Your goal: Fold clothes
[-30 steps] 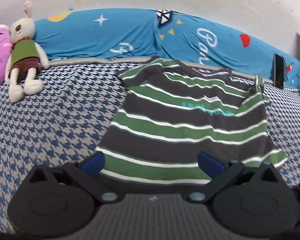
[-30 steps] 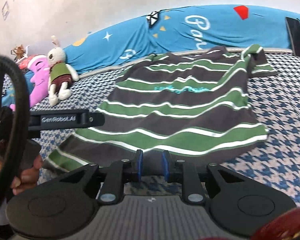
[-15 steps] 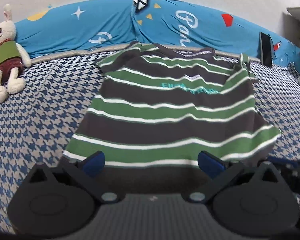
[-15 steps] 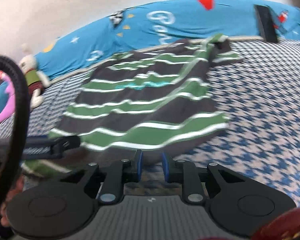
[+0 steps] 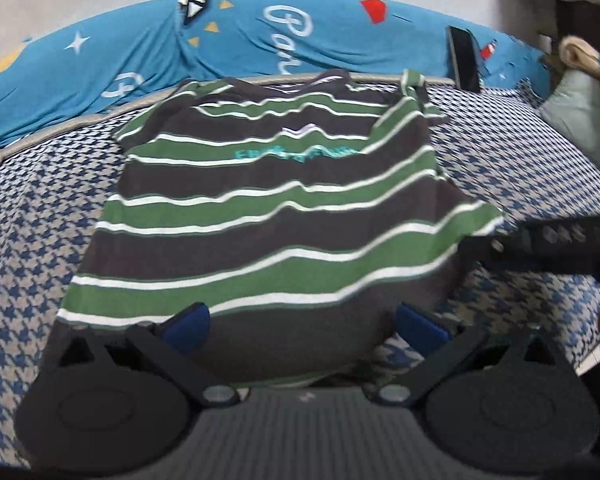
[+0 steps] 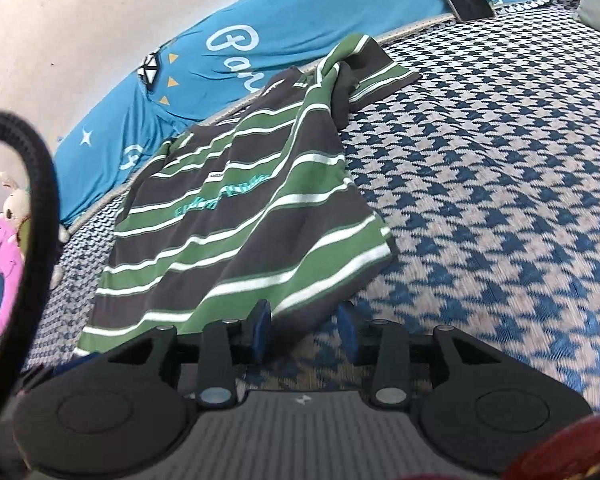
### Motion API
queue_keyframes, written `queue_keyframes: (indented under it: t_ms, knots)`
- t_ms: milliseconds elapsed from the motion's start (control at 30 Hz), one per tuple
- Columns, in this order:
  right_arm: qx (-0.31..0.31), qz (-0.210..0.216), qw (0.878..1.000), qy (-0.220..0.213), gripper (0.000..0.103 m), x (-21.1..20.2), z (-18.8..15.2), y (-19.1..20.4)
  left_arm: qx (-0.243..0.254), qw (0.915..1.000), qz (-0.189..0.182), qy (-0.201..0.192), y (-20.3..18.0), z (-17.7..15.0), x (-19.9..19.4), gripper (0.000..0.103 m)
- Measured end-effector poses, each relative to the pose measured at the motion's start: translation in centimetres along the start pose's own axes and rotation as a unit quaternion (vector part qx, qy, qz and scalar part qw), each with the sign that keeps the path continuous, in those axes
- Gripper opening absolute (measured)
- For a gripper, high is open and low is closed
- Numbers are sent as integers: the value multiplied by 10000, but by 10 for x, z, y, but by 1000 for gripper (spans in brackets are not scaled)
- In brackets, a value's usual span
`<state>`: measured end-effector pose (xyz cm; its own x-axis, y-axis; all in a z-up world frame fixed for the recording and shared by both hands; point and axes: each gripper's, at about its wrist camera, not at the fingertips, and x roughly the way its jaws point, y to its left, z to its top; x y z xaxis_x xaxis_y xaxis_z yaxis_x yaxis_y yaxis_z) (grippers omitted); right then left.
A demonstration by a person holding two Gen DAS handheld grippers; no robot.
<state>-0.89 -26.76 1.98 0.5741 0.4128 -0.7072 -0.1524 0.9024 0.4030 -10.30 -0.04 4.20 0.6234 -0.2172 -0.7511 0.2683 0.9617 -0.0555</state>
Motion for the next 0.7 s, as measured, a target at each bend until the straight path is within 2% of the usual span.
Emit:
queue_keyframes:
  t_ms: [33,133,167,300,467,700]
  knots:
    - [-11,-45,10000,9,36,3,2,0,30,10000,-24,23,-1,-1,1,103]
    - [-121,-213,9997,46,14,9,9,1,148,9998,-90,109,-5,-3,5,103]
    - [-182,-256,9995,59,11,11,11,3,195,9997,-84,133,-7,-3,6,103]
    - [-187,28,9998,48,7,12,30,5,347,9992,-16,200,-13,-4,12,103]
    - [-397,377,9985,-62,7,13,55,15,274,9993,198,165,-9,1,17,103]
    - [-402,517,9977,-167,8,40,88,30,-666,9966,479,106,23,16,28,103]
